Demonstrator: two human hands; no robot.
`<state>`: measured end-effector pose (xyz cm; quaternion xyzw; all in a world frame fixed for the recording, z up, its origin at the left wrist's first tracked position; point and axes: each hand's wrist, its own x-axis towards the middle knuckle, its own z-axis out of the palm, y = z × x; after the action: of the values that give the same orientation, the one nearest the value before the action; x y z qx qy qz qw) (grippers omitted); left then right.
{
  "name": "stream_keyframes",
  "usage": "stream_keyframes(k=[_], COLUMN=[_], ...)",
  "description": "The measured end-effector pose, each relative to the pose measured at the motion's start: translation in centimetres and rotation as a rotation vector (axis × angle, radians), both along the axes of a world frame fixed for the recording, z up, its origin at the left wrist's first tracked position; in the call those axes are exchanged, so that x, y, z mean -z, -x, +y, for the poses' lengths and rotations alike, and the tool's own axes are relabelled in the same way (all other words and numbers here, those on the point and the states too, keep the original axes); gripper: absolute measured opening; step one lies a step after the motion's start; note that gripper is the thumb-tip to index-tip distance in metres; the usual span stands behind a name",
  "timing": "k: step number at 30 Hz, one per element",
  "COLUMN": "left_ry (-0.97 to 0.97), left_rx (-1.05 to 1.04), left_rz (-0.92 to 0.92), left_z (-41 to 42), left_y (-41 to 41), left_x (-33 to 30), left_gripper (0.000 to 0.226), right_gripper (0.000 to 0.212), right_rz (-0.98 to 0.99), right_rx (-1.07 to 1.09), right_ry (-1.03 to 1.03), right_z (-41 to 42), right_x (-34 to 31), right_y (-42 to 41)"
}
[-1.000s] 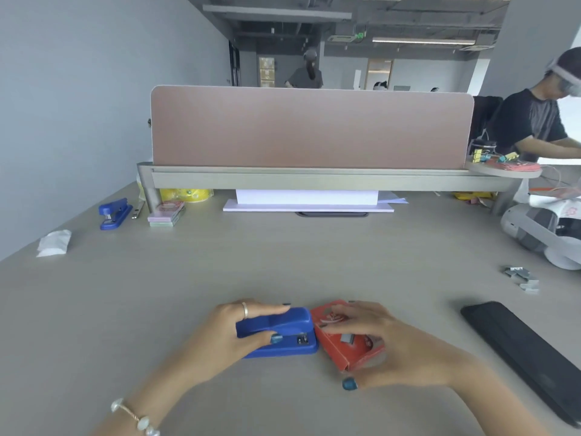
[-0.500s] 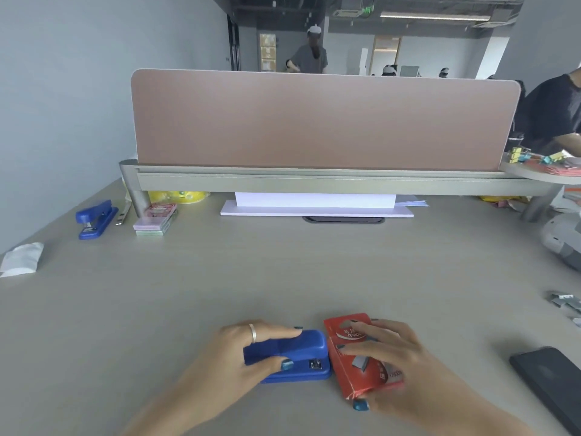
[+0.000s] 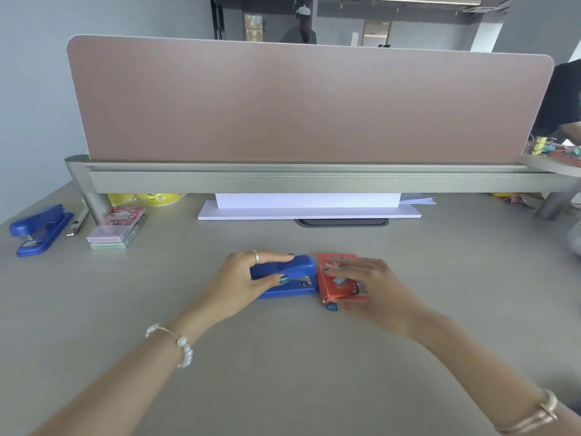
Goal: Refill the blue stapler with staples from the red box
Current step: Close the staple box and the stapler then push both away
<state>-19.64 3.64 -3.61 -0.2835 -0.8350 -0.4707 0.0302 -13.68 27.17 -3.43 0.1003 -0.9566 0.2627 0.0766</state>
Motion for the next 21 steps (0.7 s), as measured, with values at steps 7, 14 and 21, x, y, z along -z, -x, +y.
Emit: stream_keyframes(k=[7, 14, 21], left_ry=[-0.057, -0.087, -0.067], left_rx=[-0.029, -0.017, -0.025], left_rz=[-0.014, -0.046, -0.068], left_z=[1.0, 1.3, 1.2], left_y=[5.8, 8.4, 8.7], left_x=[0.8, 1.1, 1.2], left_gripper=[0.033, 0.037, 0.037], right_gripper=[0.054, 0.054, 0.054], right_rz=[-0.035, -0.047, -0.108], right_rx=[0.068, 0.093, 0.094], right_ry=[-0.013, 0.011, -0.096], right_z=[1.5, 1.8, 1.7], right_x=[0.2, 0.4, 1.4], right_y=[5.5, 7.9, 7.5])
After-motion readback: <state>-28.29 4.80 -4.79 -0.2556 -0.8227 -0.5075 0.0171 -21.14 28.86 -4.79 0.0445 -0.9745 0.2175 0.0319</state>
